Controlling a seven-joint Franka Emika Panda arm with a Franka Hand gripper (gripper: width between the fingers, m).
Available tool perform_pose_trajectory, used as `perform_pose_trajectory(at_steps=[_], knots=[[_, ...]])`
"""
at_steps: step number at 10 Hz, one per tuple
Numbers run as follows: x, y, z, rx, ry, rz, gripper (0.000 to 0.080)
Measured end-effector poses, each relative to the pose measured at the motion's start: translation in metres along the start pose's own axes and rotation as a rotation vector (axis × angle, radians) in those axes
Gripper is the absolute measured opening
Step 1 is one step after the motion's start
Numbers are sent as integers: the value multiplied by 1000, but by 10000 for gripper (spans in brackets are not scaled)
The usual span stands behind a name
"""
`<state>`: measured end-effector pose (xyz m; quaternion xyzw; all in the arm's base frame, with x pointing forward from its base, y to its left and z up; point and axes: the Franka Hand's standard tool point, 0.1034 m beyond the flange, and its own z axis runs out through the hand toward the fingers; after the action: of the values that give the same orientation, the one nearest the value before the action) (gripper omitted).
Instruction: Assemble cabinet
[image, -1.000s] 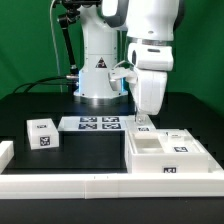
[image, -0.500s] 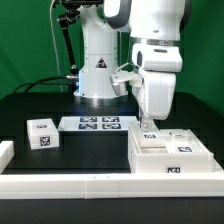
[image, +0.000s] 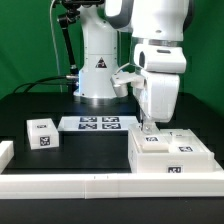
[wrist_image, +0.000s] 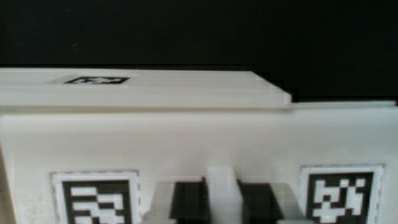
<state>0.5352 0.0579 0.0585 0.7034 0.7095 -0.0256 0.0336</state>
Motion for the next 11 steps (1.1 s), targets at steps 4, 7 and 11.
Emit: perform_pose_trajectory(at_steps=[4,7,11], knots=[[2,19,0,9,-10,21,70],[2,42,1,3,-14,38,70],[-1,45,1,33,-26,15,70]])
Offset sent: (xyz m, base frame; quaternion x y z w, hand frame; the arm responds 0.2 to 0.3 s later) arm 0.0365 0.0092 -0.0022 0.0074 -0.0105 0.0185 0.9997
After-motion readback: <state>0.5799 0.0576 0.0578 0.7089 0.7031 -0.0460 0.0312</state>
